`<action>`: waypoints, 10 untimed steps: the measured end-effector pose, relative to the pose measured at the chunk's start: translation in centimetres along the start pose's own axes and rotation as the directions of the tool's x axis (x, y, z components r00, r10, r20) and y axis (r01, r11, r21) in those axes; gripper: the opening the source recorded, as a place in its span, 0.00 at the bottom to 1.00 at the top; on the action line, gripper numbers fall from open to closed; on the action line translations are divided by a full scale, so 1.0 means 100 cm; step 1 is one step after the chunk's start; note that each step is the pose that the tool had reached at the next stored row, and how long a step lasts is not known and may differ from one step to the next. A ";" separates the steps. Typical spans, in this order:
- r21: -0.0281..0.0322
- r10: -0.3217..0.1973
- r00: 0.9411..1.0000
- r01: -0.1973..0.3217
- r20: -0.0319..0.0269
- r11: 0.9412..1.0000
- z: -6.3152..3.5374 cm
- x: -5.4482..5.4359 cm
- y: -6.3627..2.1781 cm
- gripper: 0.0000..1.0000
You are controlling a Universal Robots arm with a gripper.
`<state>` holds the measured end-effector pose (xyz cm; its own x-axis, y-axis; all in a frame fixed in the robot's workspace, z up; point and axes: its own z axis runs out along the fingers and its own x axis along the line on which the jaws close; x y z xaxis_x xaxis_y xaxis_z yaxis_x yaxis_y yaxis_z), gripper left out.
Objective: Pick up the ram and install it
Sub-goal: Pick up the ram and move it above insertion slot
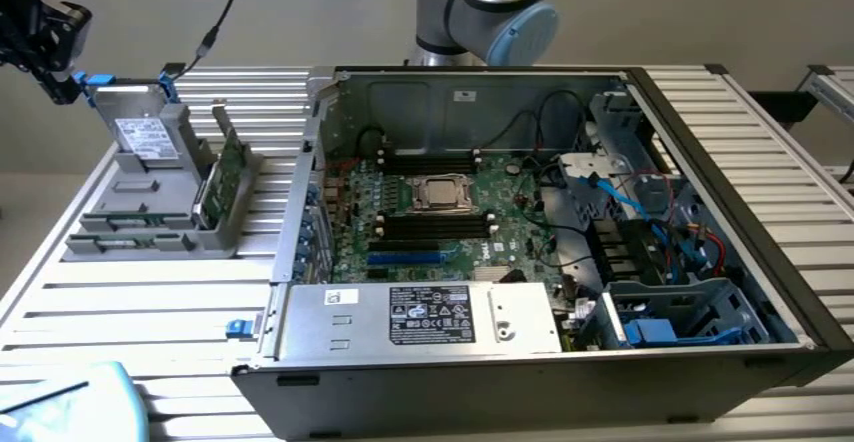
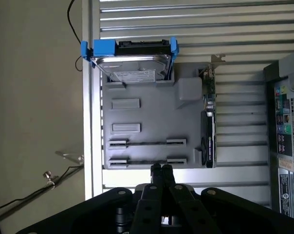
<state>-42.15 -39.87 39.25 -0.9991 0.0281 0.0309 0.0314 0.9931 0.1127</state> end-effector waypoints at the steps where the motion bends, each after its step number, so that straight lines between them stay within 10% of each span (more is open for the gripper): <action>1: 0.000 -0.014 1.000 0.014 -0.002 1.000 -0.0001 0.000 0.0000 0.10; 10: 0.004 -0.168 0.986 0.168 -0.020 0.986 -0.0001 0.000 0.0000 0.10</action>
<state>-42.16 -39.87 39.27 -0.9895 -0.1413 0.0315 -0.1369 0.9842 0.1126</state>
